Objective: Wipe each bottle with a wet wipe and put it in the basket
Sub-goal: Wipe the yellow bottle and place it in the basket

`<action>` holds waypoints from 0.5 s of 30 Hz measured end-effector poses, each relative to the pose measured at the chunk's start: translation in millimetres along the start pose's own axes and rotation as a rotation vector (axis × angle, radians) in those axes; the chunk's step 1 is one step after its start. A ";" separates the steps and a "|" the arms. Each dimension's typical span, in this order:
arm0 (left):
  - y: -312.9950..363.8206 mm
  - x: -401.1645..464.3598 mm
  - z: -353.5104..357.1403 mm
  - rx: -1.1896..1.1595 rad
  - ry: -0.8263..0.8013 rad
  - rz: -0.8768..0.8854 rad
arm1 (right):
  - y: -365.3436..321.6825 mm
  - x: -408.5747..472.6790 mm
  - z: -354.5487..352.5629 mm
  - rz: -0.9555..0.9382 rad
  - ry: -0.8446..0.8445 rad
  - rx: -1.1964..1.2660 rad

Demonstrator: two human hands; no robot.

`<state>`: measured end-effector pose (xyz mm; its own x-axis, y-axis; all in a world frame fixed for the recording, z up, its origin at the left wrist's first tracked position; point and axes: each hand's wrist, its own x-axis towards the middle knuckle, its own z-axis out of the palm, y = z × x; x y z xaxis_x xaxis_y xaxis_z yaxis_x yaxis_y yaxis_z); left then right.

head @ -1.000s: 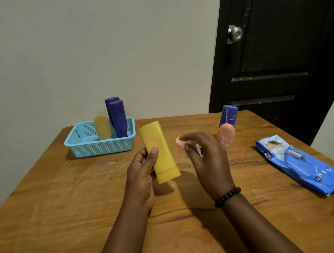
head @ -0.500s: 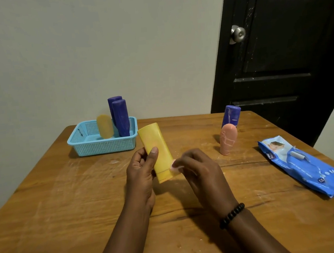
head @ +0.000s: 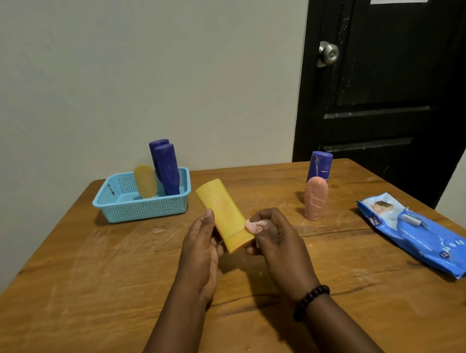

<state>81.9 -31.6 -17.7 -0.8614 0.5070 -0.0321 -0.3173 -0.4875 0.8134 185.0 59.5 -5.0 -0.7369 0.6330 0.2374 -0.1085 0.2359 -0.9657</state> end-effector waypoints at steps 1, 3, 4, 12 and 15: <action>1.1 -0.6 1.1 -0.064 -0.023 -0.020 | -0.1 1.1 -0.8 0.007 0.004 0.014; 3.1 -1.8 2.3 -0.163 -0.087 -0.063 | -1.2 2.0 -3.5 0.005 0.001 0.039; 4.4 -3.0 2.7 -0.198 -0.131 -0.083 | -1.9 2.1 -4.8 0.002 0.000 0.050; 6.7 -8.9 2.5 -0.347 -0.281 -0.129 | -0.9 2.4 -10.6 -0.085 -0.002 -0.113; 5.2 -8.3 2.9 -0.293 -0.256 -0.083 | -2.1 9.3 -12.7 -0.225 0.072 -0.255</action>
<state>88.5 -36.3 -11.6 -0.7132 0.6957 0.0854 -0.5132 -0.6013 0.6124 186.9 74.2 0.7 -0.6637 0.5925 0.4566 -0.0860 0.5460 -0.8334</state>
